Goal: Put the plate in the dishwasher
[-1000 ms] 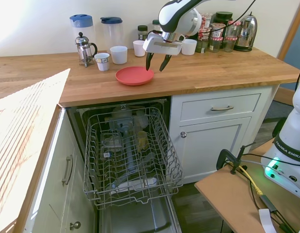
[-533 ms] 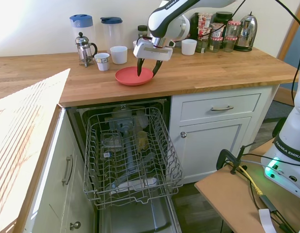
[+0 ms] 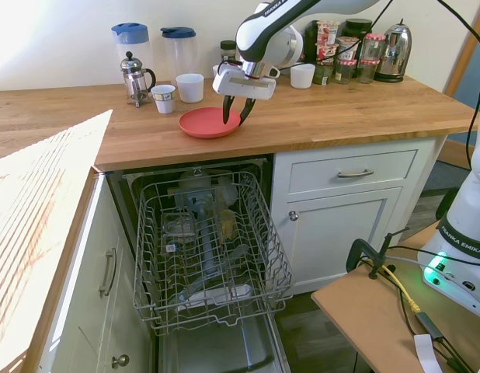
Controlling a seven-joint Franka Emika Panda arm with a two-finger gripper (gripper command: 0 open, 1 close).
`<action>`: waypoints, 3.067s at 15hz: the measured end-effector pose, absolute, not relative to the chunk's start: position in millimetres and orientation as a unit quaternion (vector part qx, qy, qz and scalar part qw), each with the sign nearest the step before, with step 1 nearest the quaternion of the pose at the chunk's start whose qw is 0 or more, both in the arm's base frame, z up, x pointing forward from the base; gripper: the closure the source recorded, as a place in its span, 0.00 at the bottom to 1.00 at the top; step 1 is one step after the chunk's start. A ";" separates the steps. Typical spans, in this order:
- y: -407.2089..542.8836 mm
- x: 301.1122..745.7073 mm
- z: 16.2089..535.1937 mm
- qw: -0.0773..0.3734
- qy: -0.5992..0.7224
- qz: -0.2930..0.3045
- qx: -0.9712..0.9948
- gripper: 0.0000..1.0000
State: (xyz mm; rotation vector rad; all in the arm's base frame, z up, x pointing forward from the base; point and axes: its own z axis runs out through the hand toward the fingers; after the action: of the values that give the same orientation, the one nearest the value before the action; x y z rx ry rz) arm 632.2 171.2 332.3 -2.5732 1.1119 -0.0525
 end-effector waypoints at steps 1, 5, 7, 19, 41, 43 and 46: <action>171.8 632.1 331.5 0.169 0.391 -0.018 -0.904 1.00; 175.2 631.7 327.7 0.175 0.396 -0.018 -0.901 1.00; 175.8 631.4 327.0 0.180 0.400 -0.019 -0.898 1.00; 188.8 634.7 445.8 0.084 0.353 -0.064 -0.930 1.00; 578.7 301.1 211.3 -0.313 -0.125 -0.380 -0.861 1.00; 600.2 299.0 198.4 -0.321 -0.131 -0.384 -0.856 1.00; 616.4 305.8 190.2 -0.322 -0.136 -0.370 -0.861 1.00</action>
State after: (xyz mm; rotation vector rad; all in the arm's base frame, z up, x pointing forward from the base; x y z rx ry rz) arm 305.8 616.4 190.2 -3.4521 -0.5456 -1.4829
